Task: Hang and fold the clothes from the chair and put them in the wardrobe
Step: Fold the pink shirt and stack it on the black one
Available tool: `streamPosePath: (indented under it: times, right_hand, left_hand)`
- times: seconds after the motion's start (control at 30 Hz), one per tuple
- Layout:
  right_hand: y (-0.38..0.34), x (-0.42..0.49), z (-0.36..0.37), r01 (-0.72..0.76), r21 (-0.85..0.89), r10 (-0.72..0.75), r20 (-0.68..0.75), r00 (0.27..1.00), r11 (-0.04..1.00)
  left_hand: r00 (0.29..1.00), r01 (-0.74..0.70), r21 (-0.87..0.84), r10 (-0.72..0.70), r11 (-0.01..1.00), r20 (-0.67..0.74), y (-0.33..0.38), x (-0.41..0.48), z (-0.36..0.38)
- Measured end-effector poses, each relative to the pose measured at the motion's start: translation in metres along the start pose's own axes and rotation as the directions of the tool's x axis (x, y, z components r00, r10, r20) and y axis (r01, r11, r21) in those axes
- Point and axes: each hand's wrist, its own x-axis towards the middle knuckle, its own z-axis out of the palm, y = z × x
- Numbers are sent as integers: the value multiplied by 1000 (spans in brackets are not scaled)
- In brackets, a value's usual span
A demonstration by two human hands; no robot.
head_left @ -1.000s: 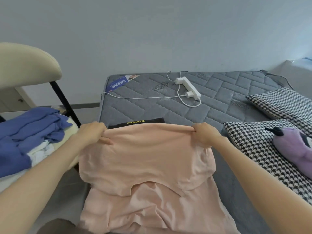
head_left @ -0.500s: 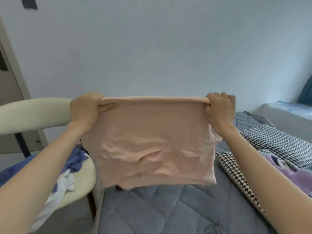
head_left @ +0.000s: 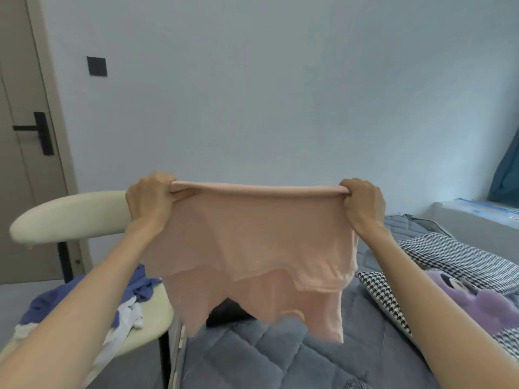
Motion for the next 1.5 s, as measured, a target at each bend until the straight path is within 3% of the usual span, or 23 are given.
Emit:
streamPosePath:
  times: [0.1,0.23,0.3,0.43,0.53,0.73,0.87,1.2,1.5]
  right_hand:
    - [-2,-6,-15,26,13,-26,-37,999,1000]
    - [-9,-11,-37,19,44,-11,-174,985,999]
    - [-11,-12,-40,-15,43,22,-176,984,999]
    - [-1,-18,-19,-86,-86,92,65,994,993]
    - [17,-32,16,-77,-182,119,231,966,980]
    - [54,-59,81,-37,-237,143,450,881,971]
    - [77,-62,128,15,-239,114,517,848,971]
    - [115,-34,221,83,-245,45,473,880,966]
    - [126,-38,246,76,-194,17,438,899,978]
  left_hand:
    - [994,-104,-68,102,992,-35,-7,-7,-18]
    - [992,-122,-134,118,983,-40,-9,-13,-36]
    - [991,-133,-116,133,984,-8,-8,-14,-35]
    - [973,-175,-20,176,984,153,-10,-20,-11]
    - [925,-209,-63,218,976,312,-16,-32,23]
    - [764,-172,-90,191,981,616,-34,-61,107]
    - [709,-210,-54,190,976,679,-40,-72,160]
    - [749,-227,50,142,973,648,-26,-46,242]
    - [836,-212,31,165,977,524,-29,-50,275]
